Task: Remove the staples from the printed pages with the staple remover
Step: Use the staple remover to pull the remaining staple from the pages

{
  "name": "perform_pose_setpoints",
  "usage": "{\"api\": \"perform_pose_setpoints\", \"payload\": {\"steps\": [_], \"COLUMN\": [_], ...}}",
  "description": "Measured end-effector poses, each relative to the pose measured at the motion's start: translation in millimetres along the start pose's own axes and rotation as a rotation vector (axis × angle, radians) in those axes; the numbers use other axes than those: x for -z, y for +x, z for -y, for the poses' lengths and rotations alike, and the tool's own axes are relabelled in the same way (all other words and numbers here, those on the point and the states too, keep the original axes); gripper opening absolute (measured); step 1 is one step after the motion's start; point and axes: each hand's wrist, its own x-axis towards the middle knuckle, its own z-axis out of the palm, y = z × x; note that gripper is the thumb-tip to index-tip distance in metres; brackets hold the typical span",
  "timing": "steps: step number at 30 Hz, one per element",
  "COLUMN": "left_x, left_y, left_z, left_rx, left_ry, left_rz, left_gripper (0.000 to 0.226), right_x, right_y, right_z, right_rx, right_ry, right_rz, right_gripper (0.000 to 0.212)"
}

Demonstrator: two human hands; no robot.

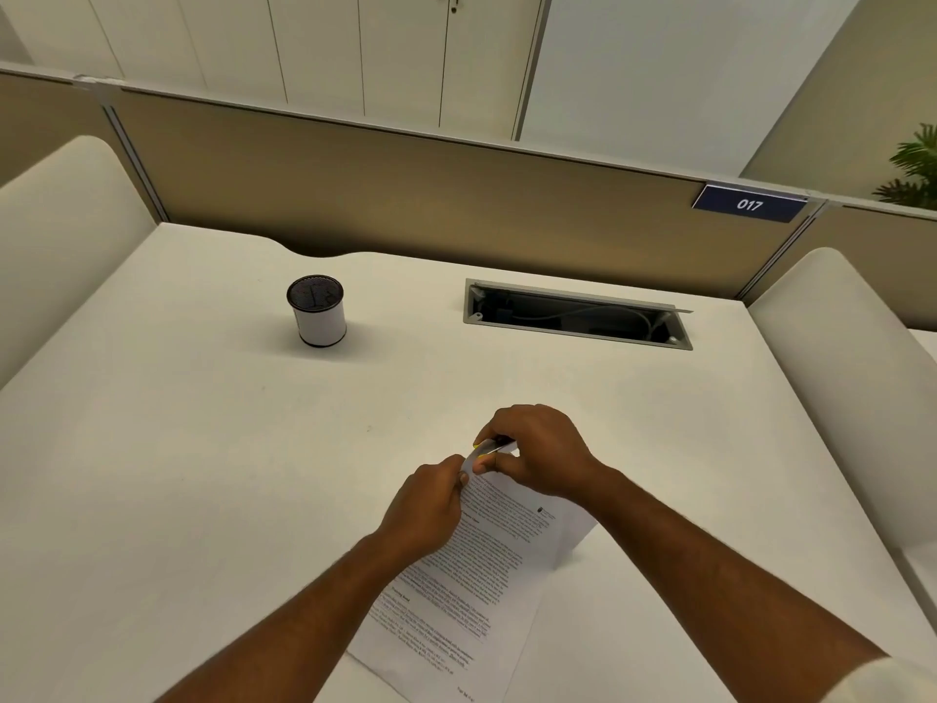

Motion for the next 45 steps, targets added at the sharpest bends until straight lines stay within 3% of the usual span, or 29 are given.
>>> {"api": "perform_pose_setpoints", "payload": {"steps": [4, 6, 8, 17, 24, 28, 35, 45], "left_x": [5, 9, 11, 9, 19, 20, 20, 16], "left_y": [-1, 2, 5, 10, 10, 9, 15, 15], "left_z": [1, -2, -6, -15, -7, -14, -25, -28], "left_rx": [-0.007, -0.017, -0.027, -0.024, -0.045, -0.063, 0.007, 0.073], "left_ry": [-0.019, -0.012, 0.026, 0.089, -0.021, -0.037, -0.008, 0.084], "left_rz": [-0.032, -0.052, -0.06, -0.016, 0.103, 0.068, -0.136, -0.273], "left_gripper": [0.018, 0.015, 0.014, 0.017, 0.02, 0.024, 0.034, 0.036], "right_x": [3, 3, 1, -13, -12, -15, -23, -45], "right_y": [-3, -7, -11, -19, -23, -20, -20, -35], "right_z": [-8, -11, -15, -19, -27, -28, -18, -17], "right_rx": [-0.004, 0.007, 0.033, 0.044, 0.017, -0.002, 0.015, -0.059], "right_ry": [0.033, -0.002, -0.072, -0.026, 0.112, 0.187, 0.241, 0.413], "right_rz": [0.147, 0.143, 0.078, -0.164, -0.148, -0.171, -0.203, -0.378], "right_gripper": [0.067, 0.086, 0.09, 0.06, 0.021, 0.017, 0.014, 0.017]}}
